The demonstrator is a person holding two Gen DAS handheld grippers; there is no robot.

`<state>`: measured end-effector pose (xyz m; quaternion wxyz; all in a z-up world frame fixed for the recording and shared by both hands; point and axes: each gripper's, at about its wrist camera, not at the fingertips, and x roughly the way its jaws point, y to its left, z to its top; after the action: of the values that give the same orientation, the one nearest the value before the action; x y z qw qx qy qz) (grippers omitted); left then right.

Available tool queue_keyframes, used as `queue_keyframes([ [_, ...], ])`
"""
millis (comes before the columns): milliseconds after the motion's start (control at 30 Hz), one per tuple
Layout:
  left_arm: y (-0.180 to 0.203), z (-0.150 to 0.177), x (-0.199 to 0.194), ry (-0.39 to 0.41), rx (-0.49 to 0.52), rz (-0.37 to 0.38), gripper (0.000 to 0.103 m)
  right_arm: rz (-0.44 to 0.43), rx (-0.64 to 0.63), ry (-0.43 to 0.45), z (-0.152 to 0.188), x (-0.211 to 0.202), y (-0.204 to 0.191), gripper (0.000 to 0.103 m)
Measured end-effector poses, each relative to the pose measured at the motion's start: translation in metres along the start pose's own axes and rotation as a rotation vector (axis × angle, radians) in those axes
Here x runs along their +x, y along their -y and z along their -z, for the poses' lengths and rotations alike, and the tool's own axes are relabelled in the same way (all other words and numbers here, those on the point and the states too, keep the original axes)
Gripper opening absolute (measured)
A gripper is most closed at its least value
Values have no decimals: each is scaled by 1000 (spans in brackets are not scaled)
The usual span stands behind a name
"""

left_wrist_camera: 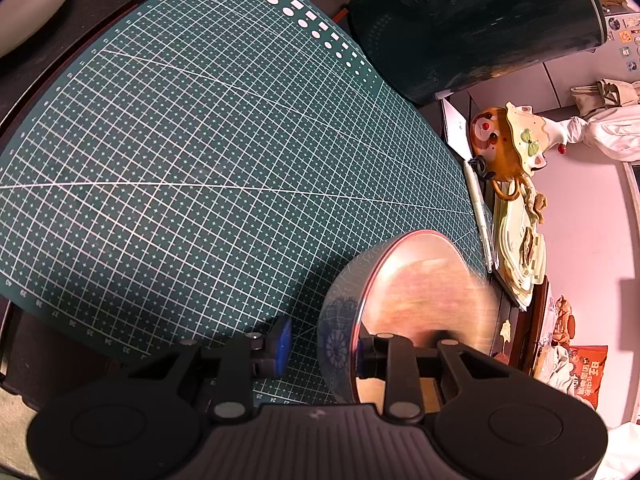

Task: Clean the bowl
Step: 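Rub the sponge along the bowl's inner wall near the rim with the right gripper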

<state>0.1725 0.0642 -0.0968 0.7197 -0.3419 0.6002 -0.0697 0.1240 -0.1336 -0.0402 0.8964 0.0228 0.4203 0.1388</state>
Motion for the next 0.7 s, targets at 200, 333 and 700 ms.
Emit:
queue_keyframes([
  [200, -1, -1, 0, -2, -1, 1, 30, 124, -39, -3, 3, 6, 8, 9],
  [333, 0, 0, -1, -1, 0, 0, 30, 141, -60, 76, -4, -17, 4, 9],
  [700, -2, 0, 0, -1, 2, -2, 30, 94, -53, -21, 7, 13, -3, 9],
])
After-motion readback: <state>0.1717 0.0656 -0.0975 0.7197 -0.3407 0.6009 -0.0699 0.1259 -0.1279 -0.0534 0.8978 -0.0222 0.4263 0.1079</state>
